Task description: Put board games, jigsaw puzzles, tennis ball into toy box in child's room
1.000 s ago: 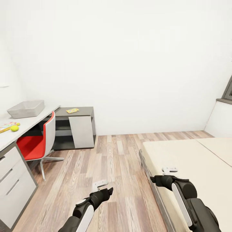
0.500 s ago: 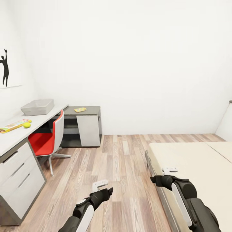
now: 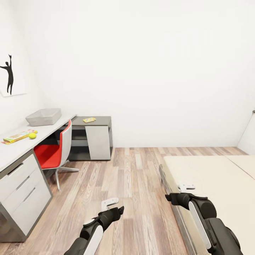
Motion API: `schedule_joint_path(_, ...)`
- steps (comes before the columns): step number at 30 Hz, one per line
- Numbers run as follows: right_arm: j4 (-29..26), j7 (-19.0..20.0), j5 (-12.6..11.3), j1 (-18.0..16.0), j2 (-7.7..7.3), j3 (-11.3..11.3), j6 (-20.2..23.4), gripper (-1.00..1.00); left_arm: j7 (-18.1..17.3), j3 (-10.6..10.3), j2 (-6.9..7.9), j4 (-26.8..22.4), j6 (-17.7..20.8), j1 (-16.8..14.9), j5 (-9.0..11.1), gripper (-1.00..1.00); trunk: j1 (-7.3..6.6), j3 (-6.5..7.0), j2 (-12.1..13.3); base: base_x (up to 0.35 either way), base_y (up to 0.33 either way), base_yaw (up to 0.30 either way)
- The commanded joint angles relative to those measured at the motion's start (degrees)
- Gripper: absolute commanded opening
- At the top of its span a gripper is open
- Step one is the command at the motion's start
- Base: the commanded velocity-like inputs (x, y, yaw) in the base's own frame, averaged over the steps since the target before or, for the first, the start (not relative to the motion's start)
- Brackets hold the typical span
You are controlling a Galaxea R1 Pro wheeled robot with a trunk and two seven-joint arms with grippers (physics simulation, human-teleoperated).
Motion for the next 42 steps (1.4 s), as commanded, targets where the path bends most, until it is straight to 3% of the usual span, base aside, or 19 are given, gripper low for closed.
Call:
schedule_joint_path(1,0.0,0.0,-0.2,0.0,-0.04,0.0,0.2,1.0,0.5,-0.1,0.01,-0.1,0.2,0.0,0.6,1.0,-0.02,-0.06,0.0,-0.164,-0.073,0.004)
schedule_joint_path(42,0.1,0.0,-0.2,-0.1,-0.04,0.0,0.2,1.0,0.5,-0.1,-0.06,-0.1,0.2,0.0,0.6,1.0,-0.02,-0.06,0.0,-0.028,-0.014,0.0)
